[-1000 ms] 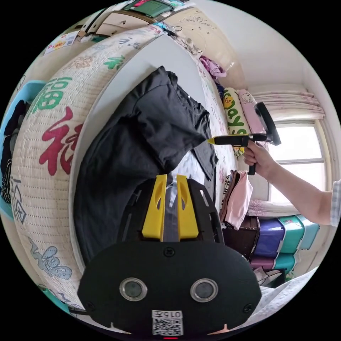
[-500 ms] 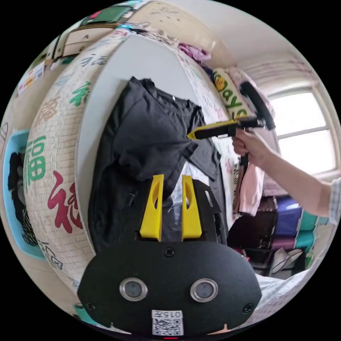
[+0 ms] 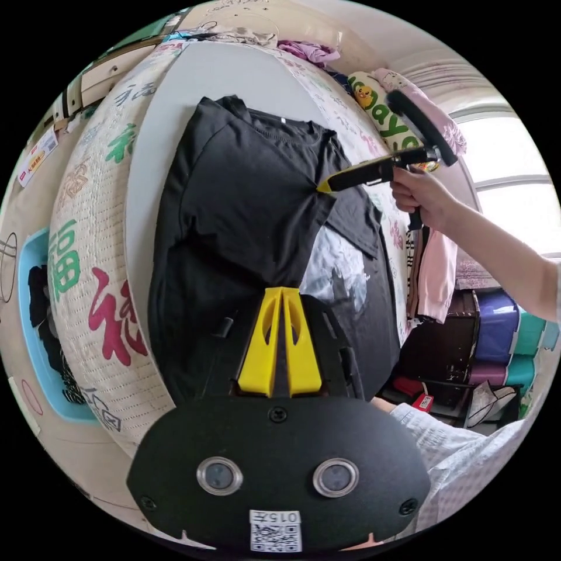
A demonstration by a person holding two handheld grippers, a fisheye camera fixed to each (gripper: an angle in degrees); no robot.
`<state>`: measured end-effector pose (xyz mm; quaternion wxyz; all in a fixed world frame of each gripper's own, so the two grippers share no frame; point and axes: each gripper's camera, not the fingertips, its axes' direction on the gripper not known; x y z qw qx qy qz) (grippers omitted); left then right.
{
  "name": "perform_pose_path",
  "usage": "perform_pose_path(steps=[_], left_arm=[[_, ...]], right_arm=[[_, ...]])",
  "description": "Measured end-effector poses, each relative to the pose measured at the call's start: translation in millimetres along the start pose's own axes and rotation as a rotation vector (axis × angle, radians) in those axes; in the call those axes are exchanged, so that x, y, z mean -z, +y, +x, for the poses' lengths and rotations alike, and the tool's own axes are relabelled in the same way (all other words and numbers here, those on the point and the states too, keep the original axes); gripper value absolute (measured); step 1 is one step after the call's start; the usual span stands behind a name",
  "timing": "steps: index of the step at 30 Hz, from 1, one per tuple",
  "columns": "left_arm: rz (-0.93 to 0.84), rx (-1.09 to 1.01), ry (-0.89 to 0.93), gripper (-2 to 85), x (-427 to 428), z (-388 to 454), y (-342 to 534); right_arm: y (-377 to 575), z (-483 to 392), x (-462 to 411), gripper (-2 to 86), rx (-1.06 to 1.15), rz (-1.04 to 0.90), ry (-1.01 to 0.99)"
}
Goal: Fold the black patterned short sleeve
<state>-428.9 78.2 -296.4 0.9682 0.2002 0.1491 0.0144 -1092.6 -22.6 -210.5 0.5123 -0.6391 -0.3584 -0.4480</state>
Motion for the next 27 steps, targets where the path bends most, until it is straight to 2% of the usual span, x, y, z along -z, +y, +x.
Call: perform_pose_path(steps=[5,10,13,17,22,27], left_arm=[[0.151,-0.002,-0.09,8.3,34.6,-37.5,-68.5],[0.184,0.02,-0.094,11.2,18.9,-71.6,-169.0],[0.123,0.041,-0.096,11.5,-8.7,-79.1,-207.8],[0.032,0.048,-0.099,9.9,-39.6,-80.6,-230.7],[-0.049,0.064,-0.142,1.7,-55.4,-82.4,-240.6],[0.036,0.077,-0.198,-0.1,-28.6,-73.7,-246.8]], right_arm=[[34.0,81.2,22.0,6.6,-0.157,0.174,0.092],[46.1,149.2,10.7,11.8,-0.314,0.245,0.034],[46.9,166.6,-15.9,11.9,-0.337,0.216,0.002],[57.6,173.2,-47.3,9.3,-0.34,0.176,-0.002],[83.8,180.1,-72.6,1.5,-0.349,0.129,0.028],[127.4,188.4,-58.3,0.1,-0.339,0.203,0.04]])
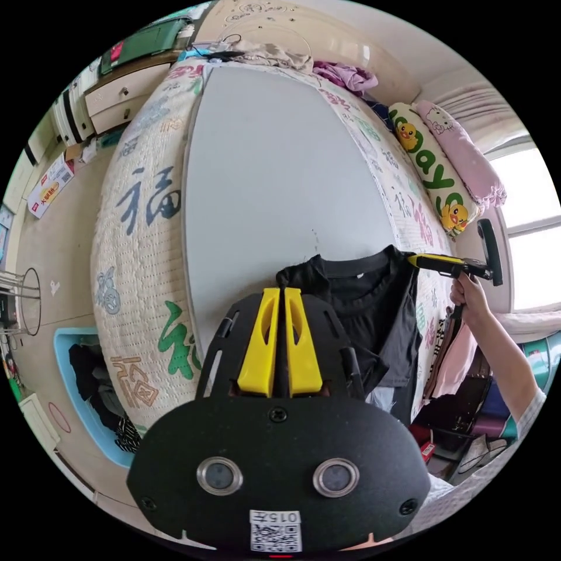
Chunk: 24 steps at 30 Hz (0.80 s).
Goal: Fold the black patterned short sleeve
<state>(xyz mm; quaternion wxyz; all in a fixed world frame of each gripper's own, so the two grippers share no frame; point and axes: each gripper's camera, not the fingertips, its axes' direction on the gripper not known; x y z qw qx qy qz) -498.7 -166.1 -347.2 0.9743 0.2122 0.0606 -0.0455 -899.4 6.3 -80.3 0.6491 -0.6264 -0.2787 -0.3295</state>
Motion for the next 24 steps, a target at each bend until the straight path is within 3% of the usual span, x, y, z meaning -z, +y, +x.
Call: perform_pose_path(steps=[8,14,20,24], left_arm=[[0.177,-0.036,0.021,-0.4,56.6,17.8,-19.9],[0.275,-0.174,0.146,-0.4,93.8,33.8,74.2],[0.104,-0.169,0.257,-0.3,71.9,37.4,244.6],[-0.077,0.061,0.278,-0.1,17.1,24.9,338.8]], right_arm=[[42.0,19.4,38.7,-0.1,-0.001,0.162,-0.092],[178.2,20.9,55.8,-0.1,0.191,0.226,-0.247],[388.6,14.4,2.2,0.0,0.228,0.112,-0.459],[501.3,-5.4,-86.4,0.1,0.178,-0.084,-0.442]])
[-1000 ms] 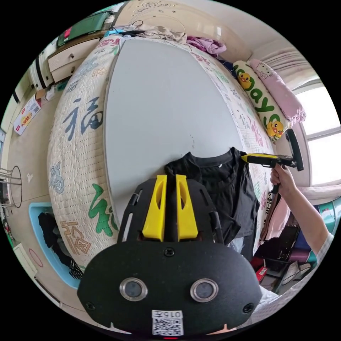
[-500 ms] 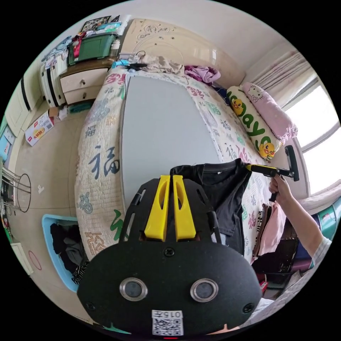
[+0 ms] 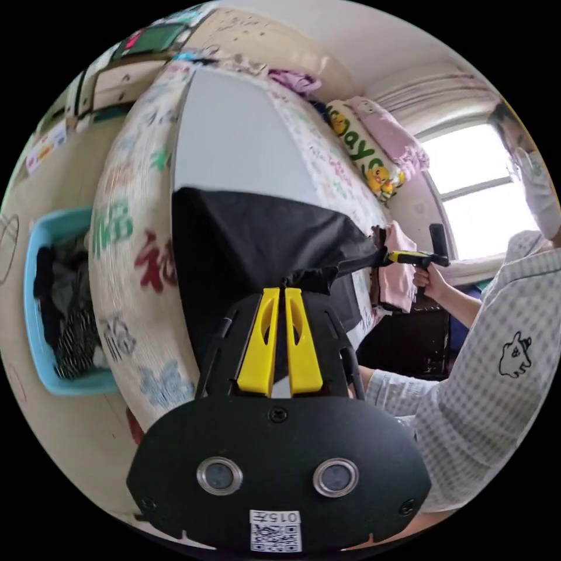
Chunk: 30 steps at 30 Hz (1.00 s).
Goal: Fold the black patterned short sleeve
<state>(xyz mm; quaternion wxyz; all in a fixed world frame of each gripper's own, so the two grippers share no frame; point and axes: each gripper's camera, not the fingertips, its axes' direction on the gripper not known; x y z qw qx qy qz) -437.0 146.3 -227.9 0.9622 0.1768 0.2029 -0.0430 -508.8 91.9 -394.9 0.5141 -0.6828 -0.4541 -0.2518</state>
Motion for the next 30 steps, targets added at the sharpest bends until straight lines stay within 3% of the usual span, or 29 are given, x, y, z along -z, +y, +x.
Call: perform_pose_path(steps=[6,11,17,24,27,30], left_arm=[[-0.107,0.117,-0.05,0.3,-61.3,-16.3,47.1],[-0.143,0.163,-0.114,0.6,-63.1,-7.4,68.8],[-0.097,0.067,-0.21,0.3,-61.5,31.0,67.0],[-0.191,0.01,-0.156,0.1,-143.0,45.8,60.6],[-0.243,0.028,-0.2,0.0,-167.4,44.1,76.8],[-0.278,0.009,-0.207,-0.3,-178.1,45.9,84.7]], right_arm=[[73.5,14.8,-92.2,0.7,-0.109,-0.141,0.052],[117.7,8.6,-93.3,2.3,-0.162,-0.117,0.055],[150.9,-17.1,-90.7,-0.1,-0.13,-0.113,0.235],[154.3,-80.7,-145.7,-0.5,0.043,-0.144,0.095],[177.3,-80.4,-184.3,-0.5,-0.015,-0.285,0.159],[201.9,-76.8,-180.0,-0.5,-0.102,-0.261,0.103]])
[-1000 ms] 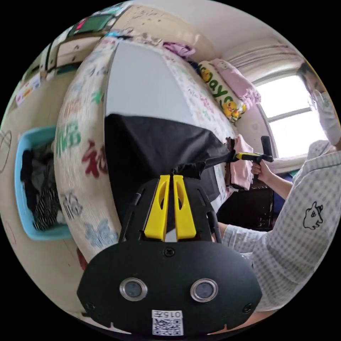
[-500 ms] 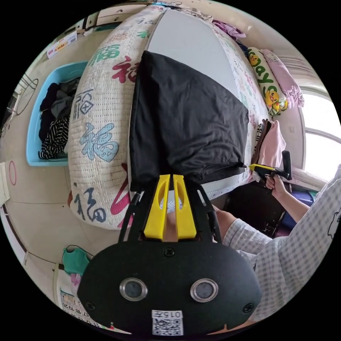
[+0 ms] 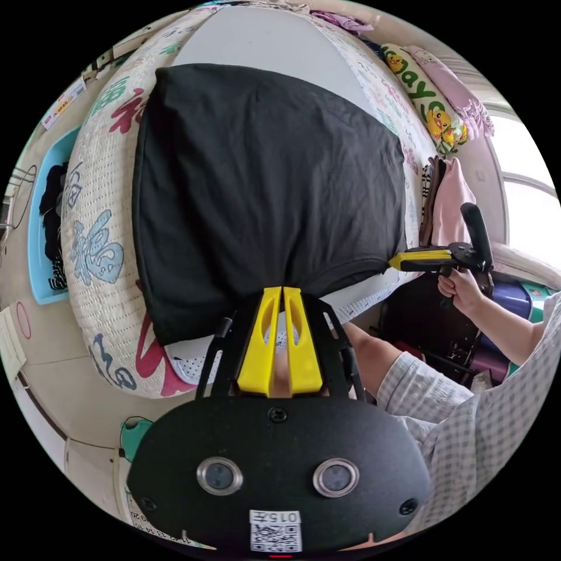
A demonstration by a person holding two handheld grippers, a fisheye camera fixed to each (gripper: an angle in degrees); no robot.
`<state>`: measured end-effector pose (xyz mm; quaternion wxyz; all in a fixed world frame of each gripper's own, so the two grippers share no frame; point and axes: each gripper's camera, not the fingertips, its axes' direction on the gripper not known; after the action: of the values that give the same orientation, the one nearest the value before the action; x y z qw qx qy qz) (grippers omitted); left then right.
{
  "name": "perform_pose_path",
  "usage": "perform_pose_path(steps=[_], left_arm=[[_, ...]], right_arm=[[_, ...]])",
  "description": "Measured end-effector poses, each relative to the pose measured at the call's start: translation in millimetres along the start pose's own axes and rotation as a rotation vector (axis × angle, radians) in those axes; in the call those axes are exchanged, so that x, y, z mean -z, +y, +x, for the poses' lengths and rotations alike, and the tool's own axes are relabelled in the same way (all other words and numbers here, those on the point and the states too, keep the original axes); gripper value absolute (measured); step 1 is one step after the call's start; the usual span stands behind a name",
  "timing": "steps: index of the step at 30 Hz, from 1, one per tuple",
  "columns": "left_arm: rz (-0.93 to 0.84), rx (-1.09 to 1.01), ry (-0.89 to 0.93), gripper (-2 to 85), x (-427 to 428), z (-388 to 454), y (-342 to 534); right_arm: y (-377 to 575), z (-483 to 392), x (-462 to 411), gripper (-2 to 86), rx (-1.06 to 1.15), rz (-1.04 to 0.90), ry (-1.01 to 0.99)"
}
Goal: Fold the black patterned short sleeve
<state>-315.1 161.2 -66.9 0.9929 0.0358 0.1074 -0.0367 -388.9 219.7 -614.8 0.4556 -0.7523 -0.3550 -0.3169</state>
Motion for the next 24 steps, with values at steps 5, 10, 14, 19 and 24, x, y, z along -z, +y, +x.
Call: perform_pose_path(steps=[5,10,14,19,24], left_arm=[[-0.008,-0.035,-0.059,0.0,12.8,14.2,-16.2],[0.13,-0.197,-0.082,5.7,33.1,78.5,-89.7],[0.192,-0.377,-0.078,9.3,23.9,148.7,-167.2],[0.139,-0.564,-0.131,10.1,-29.0,250.0,-274.6],[-0.077,-0.632,-0.242,7.2,-99.5,292.1,-326.1]], right_arm=[[53.9,21.6,30.9,0.0,-0.141,0.143,-0.065],[116.9,68.4,49.0,2.9,-0.361,0.246,-0.071],[162.1,90.4,43.0,7.1,-0.431,0.28,-0.162],[186.3,84.2,27.4,8.3,-0.409,0.261,-0.183],[205.6,71.0,20.7,5.2,-0.426,0.269,-0.204]])
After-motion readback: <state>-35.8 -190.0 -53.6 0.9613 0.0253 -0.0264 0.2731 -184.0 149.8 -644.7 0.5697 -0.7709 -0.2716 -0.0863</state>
